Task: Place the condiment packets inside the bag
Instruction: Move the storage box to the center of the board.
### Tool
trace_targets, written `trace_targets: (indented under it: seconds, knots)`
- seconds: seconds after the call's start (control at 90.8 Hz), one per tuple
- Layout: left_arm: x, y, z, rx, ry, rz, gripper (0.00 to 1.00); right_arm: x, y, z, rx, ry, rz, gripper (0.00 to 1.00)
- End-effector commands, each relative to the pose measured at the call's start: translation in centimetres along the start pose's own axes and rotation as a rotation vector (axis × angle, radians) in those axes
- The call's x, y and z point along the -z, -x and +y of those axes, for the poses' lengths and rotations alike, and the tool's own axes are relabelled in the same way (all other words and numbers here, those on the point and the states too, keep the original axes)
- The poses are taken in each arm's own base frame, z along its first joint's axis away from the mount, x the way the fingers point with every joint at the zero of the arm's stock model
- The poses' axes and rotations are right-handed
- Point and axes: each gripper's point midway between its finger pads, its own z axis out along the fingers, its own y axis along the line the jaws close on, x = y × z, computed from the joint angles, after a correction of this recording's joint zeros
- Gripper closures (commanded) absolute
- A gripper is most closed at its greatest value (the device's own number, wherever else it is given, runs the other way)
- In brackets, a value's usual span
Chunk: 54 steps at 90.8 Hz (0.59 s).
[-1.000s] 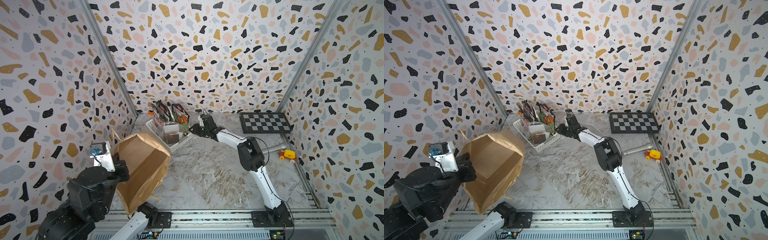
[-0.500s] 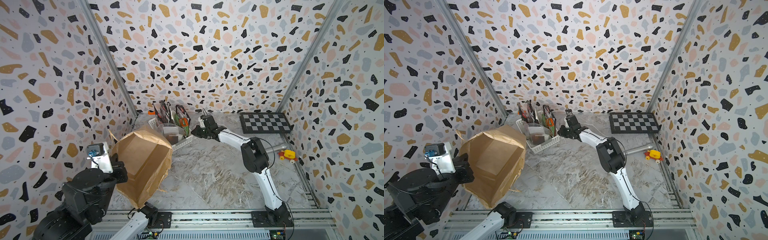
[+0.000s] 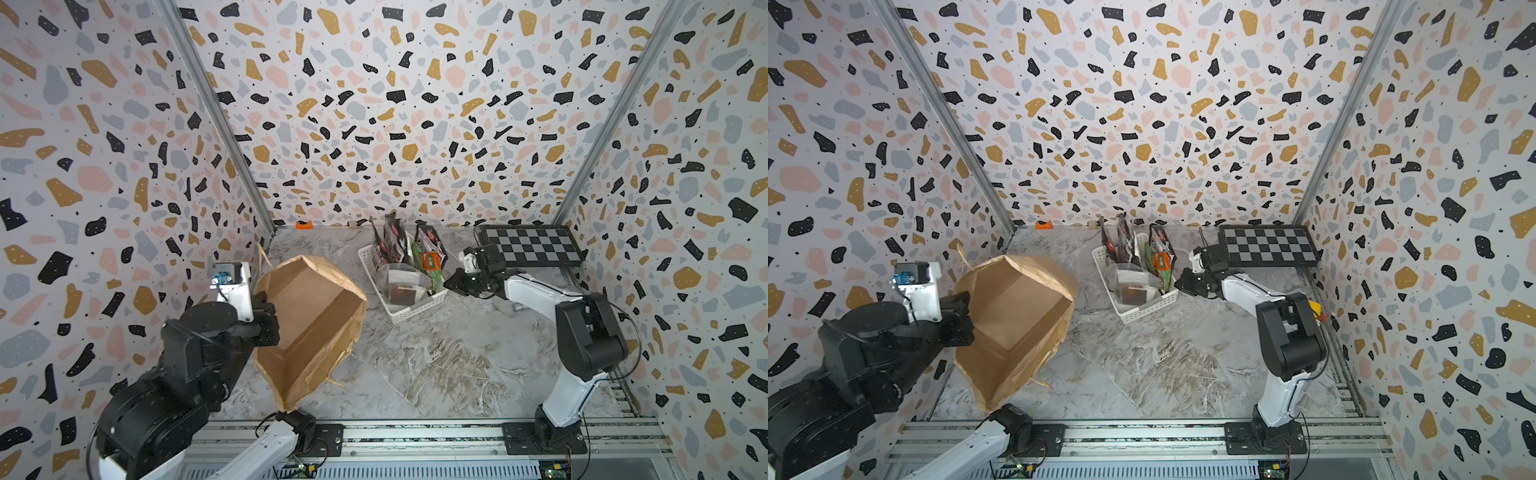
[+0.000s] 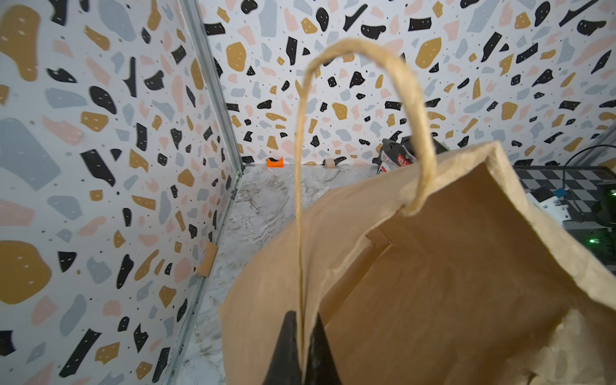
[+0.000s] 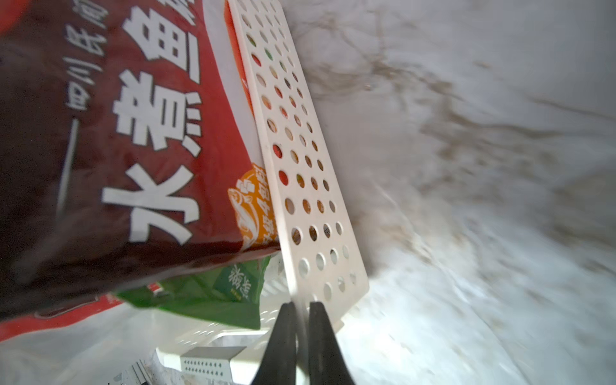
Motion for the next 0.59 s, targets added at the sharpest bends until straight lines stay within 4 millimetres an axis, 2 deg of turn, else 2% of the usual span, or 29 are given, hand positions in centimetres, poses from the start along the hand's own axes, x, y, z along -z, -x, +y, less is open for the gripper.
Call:
trace_targets:
  seconds: [0.0, 0.165, 0.297, 0.584]
  knots:
    - [-0.9, 1.7, -2.3, 0.069, -0.085, -0.01, 1.0, 3.9, -2.2, -3.2, -0.034, -0.084, 0.021, 1.0]
    - [-3.1, 1.7, -4.4, 0.065, -0.117, 0.059, 1.0, 8.7, -2.7, -7.0, -0.052, -0.188, -0.03, 1.0]
    - [-4.6, 1.3, -5.9, 0.067, -0.146, 0.115, 1.0, 11.8, -2.3, -9.0, -0.077, -0.245, -0.106, 1.0]
    - [-7.1, 0.1, -7.9, 0.079, -0.177, 0.194, 1.0, 15.0, -1.9, -13.0, -0.145, -0.323, -0.151, 1.0]
